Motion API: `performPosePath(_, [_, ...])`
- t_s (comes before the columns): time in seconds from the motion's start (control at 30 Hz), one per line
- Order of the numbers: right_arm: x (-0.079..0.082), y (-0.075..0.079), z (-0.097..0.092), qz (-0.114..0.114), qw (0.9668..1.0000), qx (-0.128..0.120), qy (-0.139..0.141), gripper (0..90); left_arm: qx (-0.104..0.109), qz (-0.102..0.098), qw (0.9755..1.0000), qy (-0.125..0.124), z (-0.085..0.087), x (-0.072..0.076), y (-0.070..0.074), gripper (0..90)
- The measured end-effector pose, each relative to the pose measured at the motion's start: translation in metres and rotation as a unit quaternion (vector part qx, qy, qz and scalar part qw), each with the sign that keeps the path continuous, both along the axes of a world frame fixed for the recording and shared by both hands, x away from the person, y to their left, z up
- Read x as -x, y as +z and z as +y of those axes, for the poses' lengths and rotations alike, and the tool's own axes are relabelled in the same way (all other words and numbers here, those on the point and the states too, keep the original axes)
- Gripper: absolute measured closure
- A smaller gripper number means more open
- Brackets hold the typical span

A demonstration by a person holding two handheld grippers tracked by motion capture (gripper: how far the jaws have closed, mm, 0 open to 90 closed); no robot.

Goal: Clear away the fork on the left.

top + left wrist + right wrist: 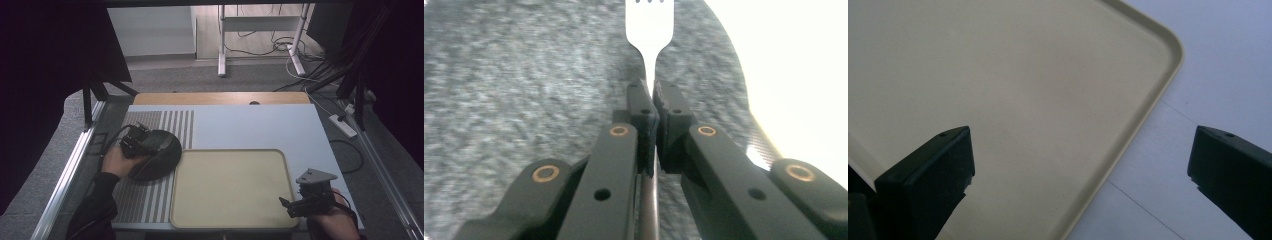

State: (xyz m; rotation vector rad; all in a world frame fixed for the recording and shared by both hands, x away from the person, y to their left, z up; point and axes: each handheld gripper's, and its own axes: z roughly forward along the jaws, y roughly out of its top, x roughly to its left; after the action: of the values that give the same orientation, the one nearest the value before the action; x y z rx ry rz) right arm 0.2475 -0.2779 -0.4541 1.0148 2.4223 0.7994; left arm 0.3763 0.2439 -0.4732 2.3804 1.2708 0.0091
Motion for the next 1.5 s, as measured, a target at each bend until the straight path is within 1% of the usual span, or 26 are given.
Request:
performPosePath(0.07, [0.0,0.0,0.0,0.0,1.0,0.0,0.0,0.0,0.001,0.0,1.0,-0.001,-0.003,0.003,0.0,86.4])
performPosePath(0.27, [0.0,0.0,0.0,0.0,1.0,0.0,0.001,0.0,0.006,0.005,1.0,-0.002,-0.02,0.018,0.0,86.4])
performPosePath(0.3, [0.0,0.0,0.0,0.0,1.0,-0.001,0.002,0.0,0.006,0.008,0.9999,-0.003,-0.025,0.023,0.0,86.4])
performPosePath(0.33, [0.0,0.0,0.0,0.0,1.0,-0.001,0.002,0.0,0.006,0.008,0.9999,-0.003,-0.025,0.023,0.0,86.4])
performPosePath(0.37, [0.0,0.0,0.0,0.0,1.0,-0.001,0.002,0.0,0.008,0.012,0.9999,-0.008,-0.031,0.027,0.0,86.4])
performPosePath(0.5, [0.0,0.0,0.001,0.0,1.0,0.0,0.003,0.0,0.014,0.02,0.9996,-0.009,-0.043,0.034,-0.001,86.4])
performPosePath(0.53, [0.0,0.0,0.001,0.0,1.0,0.0,0.003,0.0,0.014,0.02,0.9996,-0.009,-0.043,0.034,-0.001,86.4])
performPosePath(0.67, [0.0,0.0,0.001,0.0,1.0,0.002,0.004,0.0,0.015,0.027,0.9994,-0.018,-0.061,0.041,-0.003,86.4])
performPosePath(0.7, [0.0,0.0,0.001,0.0,1.0,0.003,0.004,0.0,0.011,0.028,0.9993,-0.022,-0.071,0.042,-0.003,86.3])
performPosePath(0.73, [0.0,0.0,0.001,0.0,1.0,0.003,0.004,0.0,0.011,0.028,0.9993,-0.022,-0.071,0.042,-0.003,86.4])
performPosePath(0.83, [0.0,0.0,0.001,-0.001,1.0,0.004,0.005,0.0,0.006,0.031,0.9992,-0.025,-0.085,0.044,-0.004,86.3])
performPosePath(0.87, [0.0,0.0,0.001,0.0,1.0,0.003,0.005,0.0,0.0,0.032,0.9991,-0.027,-0.093,0.045,-0.005,86.4])
performPosePath(0.9, [0.0,0.0,0.001,0.0,1.0,0.003,0.005,0.0,0.0,0.032,0.9991,-0.027,-0.093,0.045,-0.005,86.3])
performPosePath(0.93, [0.0,0.0,0.001,0.0,1.0,0.004,0.005,0.0,-0.002,0.033,0.999,-0.028,-0.102,0.046,-0.004,86.3])
performPosePath(0.97, [0.0,0.0,0.001,0.0,1.0,0.004,0.005,0.0,-0.002,0.033,0.999,-0.028,-0.102,0.046,-0.004,86.3])
performPosePath(1.0, [0.0,0.0,0.001,-0.001,1.0,0.004,0.005,0.0,-0.004,0.032,0.999,-0.032,-0.111,0.047,-0.004,86.3])
performPosePath(1.03, [0.0,0.0,0.001,-0.001,1.0,0.004,0.005,0.0,-0.004,0.032,0.999,-0.032,-0.111,0.047,-0.004,86.3])
performPosePath(1.17, [0.0,0.0,0.001,0.0,1.0,0.006,0.006,0.0,-0.005,0.035,0.9985,-0.043,-0.129,0.049,-0.006,86.3])
performPosePath(1.23, [0.0,0.0,0.001,0.0,1.0,0.006,0.006,0.0,-0.002,0.038,0.9982,-0.046,-0.139,0.05,-0.007,86.3])
performPosePath(1.3, [0.0,0.0,0.001,0.0,1.0,0.006,0.006,0.0,-0.001,0.038,0.9981,-0.049,-0.142,0.051,-0.009,86.2])
performPosePath(1.33, [0.0,0.0,0.002,0.0,1.0,0.006,0.006,0.0,-0.003,0.043,0.9979,-0.05,-0.146,0.051,-0.013,86.2])
performPosePath(1.4, [0.0,-0.001,0.002,-0.001,1.0,0.006,0.006,0.0,-0.008,0.047,0.9977,-0.048,-0.147,0.05,-0.02,86.1])
performPosePath(1.43, [0.0,-0.001,0.002,0.0,1.0,0.006,0.007,0.0,-0.008,0.047,0.9977,-0.048,-0.147,0.05,-0.02,86.0])
performPosePath(1.47, [0.0,-0.001,0.002,0.0,1.0,0.006,0.007,0.0,-0.009,0.052,0.9976,-0.045,-0.147,0.05,-0.026,85.8])
performPosePath(1.5, [0.0,-0.001,0.002,0.0,1.0,0.006,0.007,0.0,-0.01,0.055,0.9974,-0.047,-0.147,0.05,-0.029,85.3])
